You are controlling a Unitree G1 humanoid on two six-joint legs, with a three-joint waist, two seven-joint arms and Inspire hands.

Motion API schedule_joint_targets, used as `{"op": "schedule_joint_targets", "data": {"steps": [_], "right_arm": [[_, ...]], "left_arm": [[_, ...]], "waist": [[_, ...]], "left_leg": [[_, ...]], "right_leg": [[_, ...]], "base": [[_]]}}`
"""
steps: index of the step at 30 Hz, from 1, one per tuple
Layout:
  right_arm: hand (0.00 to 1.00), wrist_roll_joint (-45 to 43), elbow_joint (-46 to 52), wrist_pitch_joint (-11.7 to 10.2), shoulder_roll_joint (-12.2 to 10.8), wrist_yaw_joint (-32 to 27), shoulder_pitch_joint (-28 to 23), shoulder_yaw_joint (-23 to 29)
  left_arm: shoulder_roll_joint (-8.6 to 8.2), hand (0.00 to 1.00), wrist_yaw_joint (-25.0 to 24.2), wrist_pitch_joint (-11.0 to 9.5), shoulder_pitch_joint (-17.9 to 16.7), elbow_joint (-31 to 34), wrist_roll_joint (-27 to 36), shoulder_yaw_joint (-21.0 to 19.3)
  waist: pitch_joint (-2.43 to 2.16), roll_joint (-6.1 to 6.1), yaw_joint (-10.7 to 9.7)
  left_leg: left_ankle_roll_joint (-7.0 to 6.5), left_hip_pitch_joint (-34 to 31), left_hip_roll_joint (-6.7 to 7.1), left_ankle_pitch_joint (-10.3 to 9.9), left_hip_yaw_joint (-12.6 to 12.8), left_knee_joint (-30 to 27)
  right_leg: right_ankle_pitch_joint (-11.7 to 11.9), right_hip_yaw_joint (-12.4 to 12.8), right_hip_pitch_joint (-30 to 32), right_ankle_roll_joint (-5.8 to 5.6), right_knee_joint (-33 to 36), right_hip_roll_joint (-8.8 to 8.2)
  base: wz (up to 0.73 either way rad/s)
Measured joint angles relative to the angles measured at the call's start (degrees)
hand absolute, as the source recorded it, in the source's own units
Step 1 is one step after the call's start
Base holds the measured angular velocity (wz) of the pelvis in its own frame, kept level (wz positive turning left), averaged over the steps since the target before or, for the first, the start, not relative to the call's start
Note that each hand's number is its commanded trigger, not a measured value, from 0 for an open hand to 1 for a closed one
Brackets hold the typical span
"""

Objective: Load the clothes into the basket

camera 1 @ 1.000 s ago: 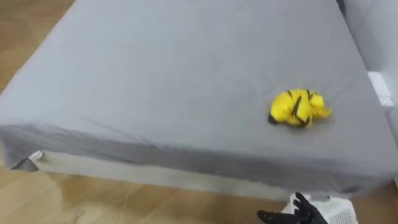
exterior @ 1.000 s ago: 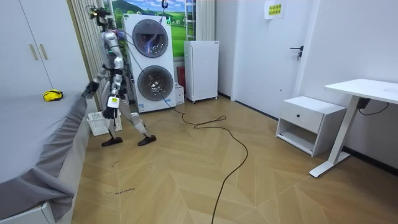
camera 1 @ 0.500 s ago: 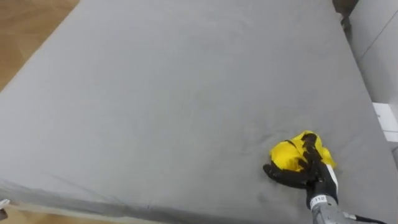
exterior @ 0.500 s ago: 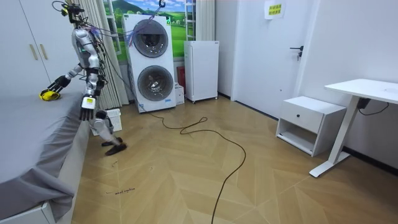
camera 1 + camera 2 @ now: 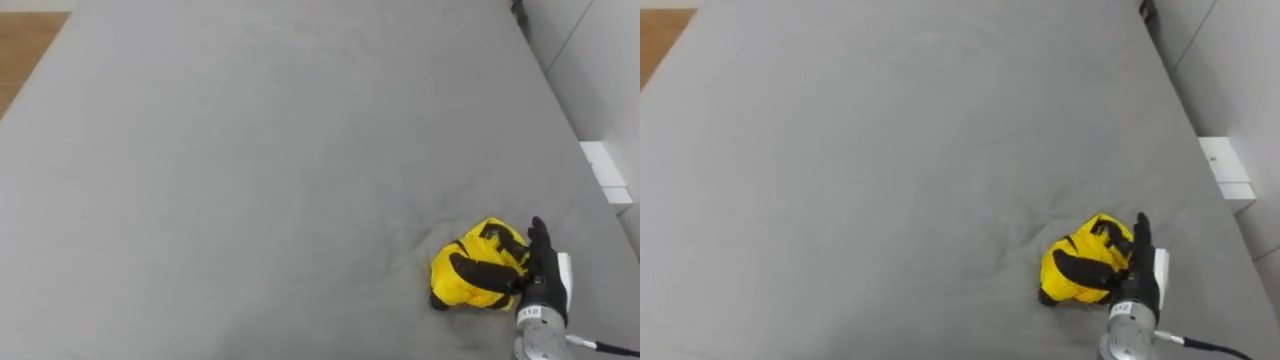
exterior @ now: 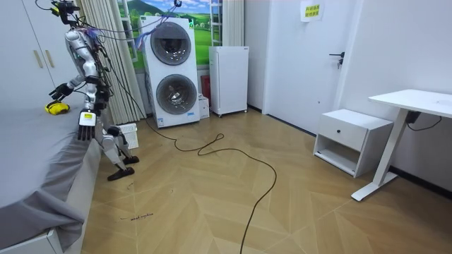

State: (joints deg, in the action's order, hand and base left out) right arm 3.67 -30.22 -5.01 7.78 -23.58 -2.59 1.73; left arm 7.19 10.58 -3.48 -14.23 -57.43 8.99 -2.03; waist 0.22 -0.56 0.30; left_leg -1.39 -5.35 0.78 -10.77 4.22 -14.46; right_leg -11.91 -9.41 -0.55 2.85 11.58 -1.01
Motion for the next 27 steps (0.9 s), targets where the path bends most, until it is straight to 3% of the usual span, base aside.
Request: {"op": "schedule_joint_targets", "data": {"steps": [4,10,16,19,20,21,22,23,27], "right_arm": [[0.00,0.46,-1.95,-0.03,0.12,-1.71,2.63,-0.03],[0.00,1.56,-13.12,0.27,2.18,-2.93,8.83,-0.56],[0.00,3.42,-21.19,1.88,4.21,-1.22,13.66,-0.36],[0.00,3.81,-29.38,2.11,4.54,-0.51,17.46,-0.51],[0.05,3.83,-31.97,2.11,4.83,0.31,18.23,-0.65],[0.21,3.69,-34.00,2.12,5.63,1.04,18.40,-1.35],[0.78,3.51,-34.62,2.09,6.08,1.25,18.35,-1.70],[1.00,3.16,-35.73,2.09,6.75,1.85,18.38,-1.90],[1.00,2.88,-38.66,2.15,8.57,2.57,18.10,-3.81]], "left_arm": [[0.05,0.00,-0.01,0.90,1.28,-0.29,0.34,0.02],[0.11,0.00,-0.68,1.30,2.91,-0.67,-0.07,1.36],[0.12,0.00,-1.64,3.62,3.78,-1.75,-0.76,1.18],[0.37,0.00,-2.64,4.94,4.49,-2.28,-1.21,1.77],[0.43,0.00,-2.90,4.93,5.08,-2.27,-1.91,1.76],[0.59,0.00,-3.25,4.93,5.88,-2.27,-2.33,1.75],[0.75,0.00,-3.46,4.90,6.09,-2.16,-2.43,1.75],[1.27,0.00,-3.57,4.84,6.33,-2.21,-2.50,1.76],[2.50,0.00,-3.56,5.68,6.43,-2.18,-2.40,1.79]], "waist": [[0.07,0.00,0.15],[0.24,-0.27,0.52],[0.20,0.16,1.86],[0.44,0.52,2.04],[0.45,0.70,2.80],[0.60,0.95,3.30],[0.59,1.08,3.32],[0.64,1.17,3.30],[0.74,1.28,3.61]], "left_leg": [[-0.15,-2.00,-0.01,0.11,0.11,-0.04],[-0.19,-4.54,0.06,1.30,0.35,0.12],[-0.34,-8.57,0.48,1.60,-1.80,-1.26],[-0.40,-9.49,0.88,1.65,-2.90,-1.41],[-0.43,-10.03,0.96,1.69,-3.21,-1.46],[-0.46,-10.57,1.08,1.73,-3.92,-1.77],[-0.46,-10.95,1.09,1.74,-4.48,-2.06],[-0.46,-11.29,1.13,1.74,-4.72,-2.24],[-0.53,-11.26,1.60,1.77,-5.40,-2.34]], "right_leg": [[-0.02,-0.23,1.80,-0.07,0.04,-0.02],[0.02,-2.21,3.96,-0.14,0.23,-0.39],[0.04,-4.18,6.65,-0.15,0.25,-0.58],[0.03,-5.44,6.88,-0.21,0.11,-0.78],[0.03,-6.29,7.29,-0.22,0.23,-0.87],[0.03,-7.08,7.42,-0.22,0.25,-0.92],[0.03,-7.60,7.43,-0.22,0.26,-0.95],[0.03,-8.22,7.38,-0.22,0.25,-0.97],[0.03,-9.70,6.70,-0.22,0.05,-1.00]], "base": [[0.00],[0.12],[0.20],[0.22],[0.21],[0.27],[0.38],[0.35],[0.19]]}}
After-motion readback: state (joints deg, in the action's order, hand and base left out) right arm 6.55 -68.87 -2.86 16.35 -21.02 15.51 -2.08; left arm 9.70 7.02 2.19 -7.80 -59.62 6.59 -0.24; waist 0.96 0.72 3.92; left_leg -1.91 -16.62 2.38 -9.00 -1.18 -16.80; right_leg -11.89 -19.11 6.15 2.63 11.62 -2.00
